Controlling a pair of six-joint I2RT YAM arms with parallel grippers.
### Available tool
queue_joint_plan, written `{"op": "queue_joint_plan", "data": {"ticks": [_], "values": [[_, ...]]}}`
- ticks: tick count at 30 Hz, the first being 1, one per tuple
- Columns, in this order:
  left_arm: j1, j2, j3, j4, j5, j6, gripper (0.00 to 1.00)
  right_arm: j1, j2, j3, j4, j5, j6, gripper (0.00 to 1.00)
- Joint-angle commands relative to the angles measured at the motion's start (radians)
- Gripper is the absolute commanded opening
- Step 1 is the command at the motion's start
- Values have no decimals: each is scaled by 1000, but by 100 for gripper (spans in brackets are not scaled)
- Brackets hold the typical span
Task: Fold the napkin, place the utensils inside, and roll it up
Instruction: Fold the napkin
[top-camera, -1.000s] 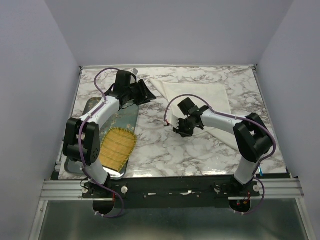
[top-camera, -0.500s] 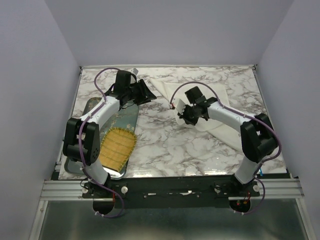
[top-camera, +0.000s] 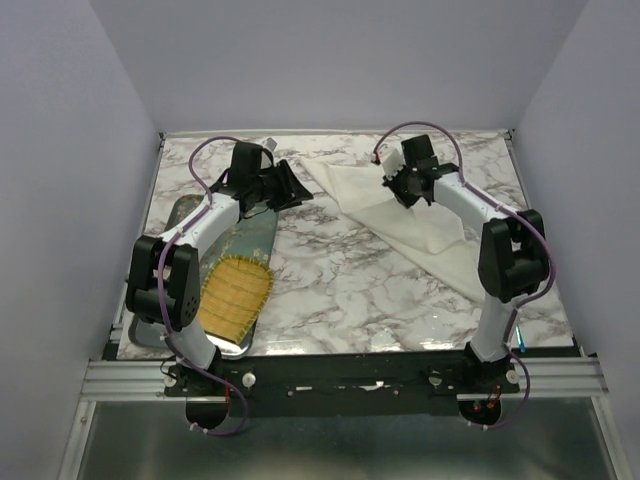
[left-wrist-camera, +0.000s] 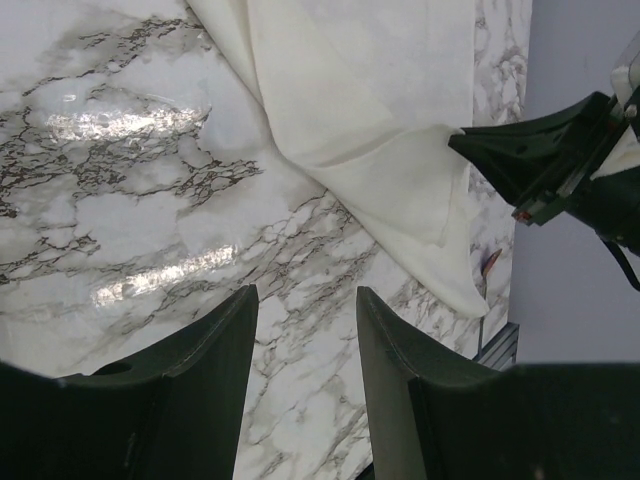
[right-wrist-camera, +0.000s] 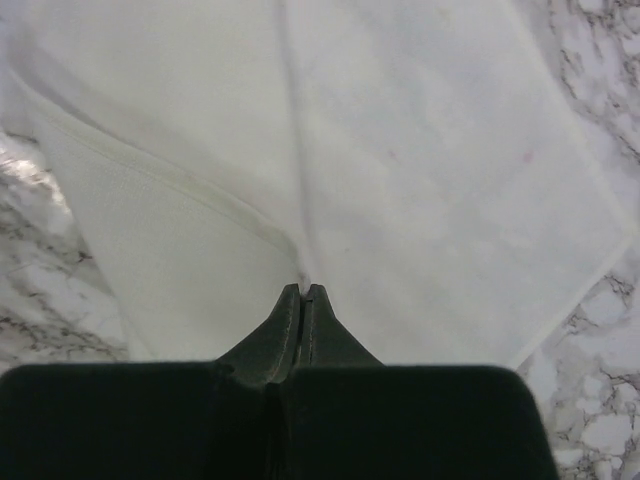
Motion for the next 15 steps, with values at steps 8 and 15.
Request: {"op": "queue_joint_plan", "data": {"ticks": [8,15], "values": [[5,1,2,-13,-8,21,53,-154,181,212,35,44,-21,1],[5,16,14,-25,-16,28,53,-189,273,324,40,46,-61,1]]}}
